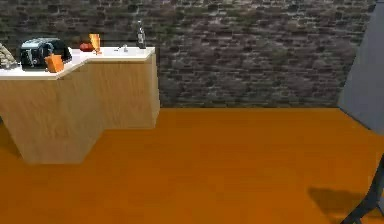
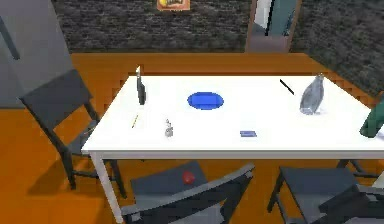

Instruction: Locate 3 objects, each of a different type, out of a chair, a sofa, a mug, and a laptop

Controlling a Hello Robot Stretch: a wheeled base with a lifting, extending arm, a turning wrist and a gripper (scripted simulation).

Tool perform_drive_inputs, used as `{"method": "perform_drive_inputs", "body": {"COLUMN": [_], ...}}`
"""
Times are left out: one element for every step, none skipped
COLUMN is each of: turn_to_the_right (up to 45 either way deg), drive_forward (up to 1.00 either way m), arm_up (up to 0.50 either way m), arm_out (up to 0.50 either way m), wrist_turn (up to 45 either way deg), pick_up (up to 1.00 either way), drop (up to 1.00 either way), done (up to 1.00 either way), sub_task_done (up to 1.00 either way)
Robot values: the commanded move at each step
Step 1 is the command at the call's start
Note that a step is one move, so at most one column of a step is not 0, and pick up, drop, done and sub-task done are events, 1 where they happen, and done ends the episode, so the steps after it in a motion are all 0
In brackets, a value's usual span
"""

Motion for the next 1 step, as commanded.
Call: {"method": "perform_drive_inputs", "body": {"turn_to_the_right": [0.0], "drive_forward": [0.35], "arm_up": [0.0], "arm_out": [0.0], "wrist_turn": [0.0], "pick_up": [0.0], "drop": [0.0], "done": [0.0], "sub_task_done": [0.0]}}
